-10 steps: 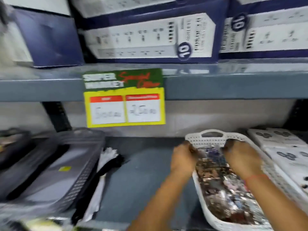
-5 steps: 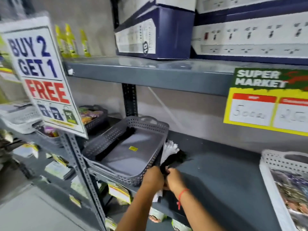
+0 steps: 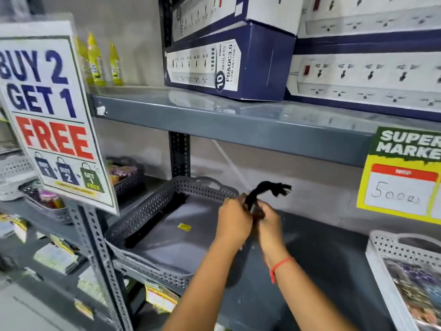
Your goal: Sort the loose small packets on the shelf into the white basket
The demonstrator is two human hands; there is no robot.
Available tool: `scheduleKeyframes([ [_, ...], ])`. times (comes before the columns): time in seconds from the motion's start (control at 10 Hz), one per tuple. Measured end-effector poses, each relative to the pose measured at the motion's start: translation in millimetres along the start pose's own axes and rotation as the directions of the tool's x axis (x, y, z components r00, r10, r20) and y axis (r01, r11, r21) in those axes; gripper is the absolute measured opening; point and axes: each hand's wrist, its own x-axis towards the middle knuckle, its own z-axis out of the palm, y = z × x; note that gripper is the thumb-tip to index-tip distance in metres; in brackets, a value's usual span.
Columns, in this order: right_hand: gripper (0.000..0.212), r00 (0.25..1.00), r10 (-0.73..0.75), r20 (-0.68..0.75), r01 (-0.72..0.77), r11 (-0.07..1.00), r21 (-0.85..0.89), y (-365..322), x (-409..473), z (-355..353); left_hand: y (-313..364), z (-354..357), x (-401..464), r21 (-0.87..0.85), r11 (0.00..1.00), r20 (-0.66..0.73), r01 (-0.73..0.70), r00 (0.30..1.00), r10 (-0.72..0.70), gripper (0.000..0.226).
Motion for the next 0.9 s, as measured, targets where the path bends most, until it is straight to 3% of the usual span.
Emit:
scheduleKeyframes([
  [0.1, 0.030, 0.997, -0.037, 0.065, 0.038, 0.999, -0.015, -24, 16, 28, 0, -38, 18, -0.003, 1.000, -0.041, -0.028, 0.999, 0.028, 0.041],
  [0.2, 0.025, 0.995, -0.044, 0.086, 0.050, 0.996, -0.076, -25, 26, 58, -16, -60, 29, -0.037, 0.999, -0.046, -0.011, 0.999, 0.009, 0.042],
  [0.3, 0.027, 0.988, 0.013, 0.155, 0.046, 0.929, -0.367, -9, 32, 100, -65, -74, 39, -0.005, 0.993, 0.007, 0.120, 0.993, -0.120, 0.029],
  [0.4, 0.033, 0.965, 0.095, 0.243, 0.070, 0.804, -0.590, 5, 27, 120, -101, -73, 41, 0.047, 0.965, 0.096, 0.258, 0.961, -0.261, 0.027],
  [0.5, 0.038, 0.896, 0.266, 0.354, 0.157, 0.557, -0.815, 19, 20, 142, -136, -71, 42, 0.268, 0.917, 0.206, 0.295, 0.912, -0.354, 0.027],
  [0.6, 0.039, 0.858, 0.344, 0.382, 0.225, 0.417, -0.881, 24, 10, 147, -143, -70, 39, 0.417, 0.876, 0.268, 0.242, 0.888, -0.373, 0.035],
  [0.8, 0.037, 0.895, 0.172, 0.411, 0.301, 0.446, -0.843, -4, -18, 124, -134, -74, 35, 0.471, 0.856, 0.239, 0.214, 0.903, -0.357, 0.033],
  [0.9, 0.034, 0.942, 0.048, 0.332, 0.270, 0.481, -0.834, -24, -38, 96, -98, -82, 16, 0.399, 0.904, 0.083, 0.155, 0.975, -0.204, 0.027],
])
